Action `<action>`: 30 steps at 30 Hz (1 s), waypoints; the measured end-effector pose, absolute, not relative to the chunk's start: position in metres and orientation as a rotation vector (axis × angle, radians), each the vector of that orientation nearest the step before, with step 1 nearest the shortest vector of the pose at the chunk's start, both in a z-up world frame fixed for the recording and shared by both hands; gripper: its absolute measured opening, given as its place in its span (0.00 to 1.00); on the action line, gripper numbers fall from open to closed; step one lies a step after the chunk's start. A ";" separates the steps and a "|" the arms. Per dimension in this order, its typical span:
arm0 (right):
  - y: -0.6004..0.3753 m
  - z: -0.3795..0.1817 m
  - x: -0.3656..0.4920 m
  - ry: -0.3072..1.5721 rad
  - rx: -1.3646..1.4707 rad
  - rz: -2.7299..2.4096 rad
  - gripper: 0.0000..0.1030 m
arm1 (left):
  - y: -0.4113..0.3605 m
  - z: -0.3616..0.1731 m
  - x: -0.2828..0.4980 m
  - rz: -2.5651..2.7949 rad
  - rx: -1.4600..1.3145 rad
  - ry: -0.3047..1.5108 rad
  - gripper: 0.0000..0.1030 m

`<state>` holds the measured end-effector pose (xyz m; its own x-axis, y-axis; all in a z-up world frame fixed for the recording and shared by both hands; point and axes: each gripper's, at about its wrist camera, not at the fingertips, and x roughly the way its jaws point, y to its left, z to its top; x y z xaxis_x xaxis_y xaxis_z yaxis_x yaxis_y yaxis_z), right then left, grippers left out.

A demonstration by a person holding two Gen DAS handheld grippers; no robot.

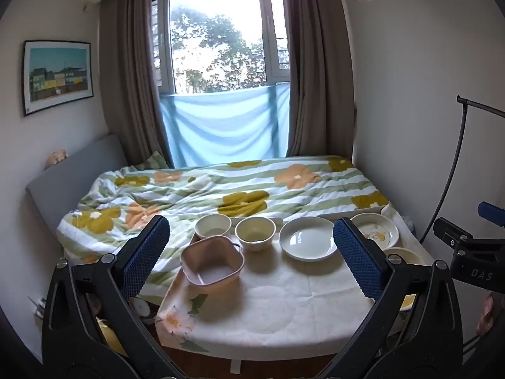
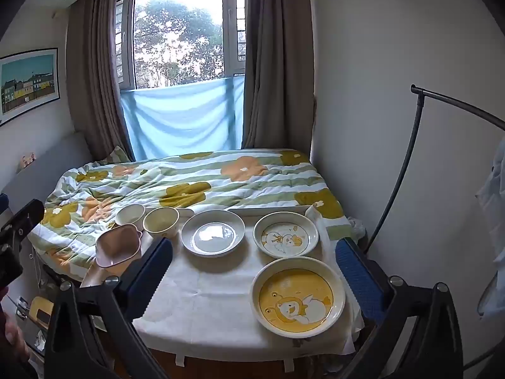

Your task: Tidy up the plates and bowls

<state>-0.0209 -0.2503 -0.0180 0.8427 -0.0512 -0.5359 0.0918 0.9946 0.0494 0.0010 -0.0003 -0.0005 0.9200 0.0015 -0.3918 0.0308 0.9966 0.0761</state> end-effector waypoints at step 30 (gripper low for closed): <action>-0.240 -0.020 -0.010 0.564 0.048 -0.081 1.00 | 0.003 -0.007 0.013 -0.008 0.092 0.426 1.00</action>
<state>-0.0096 -0.2404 -0.0197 0.8420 -0.0631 -0.5357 0.0897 0.9957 0.0237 0.0132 0.0029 -0.0072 0.9105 0.0116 -0.4132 0.0270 0.9958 0.0874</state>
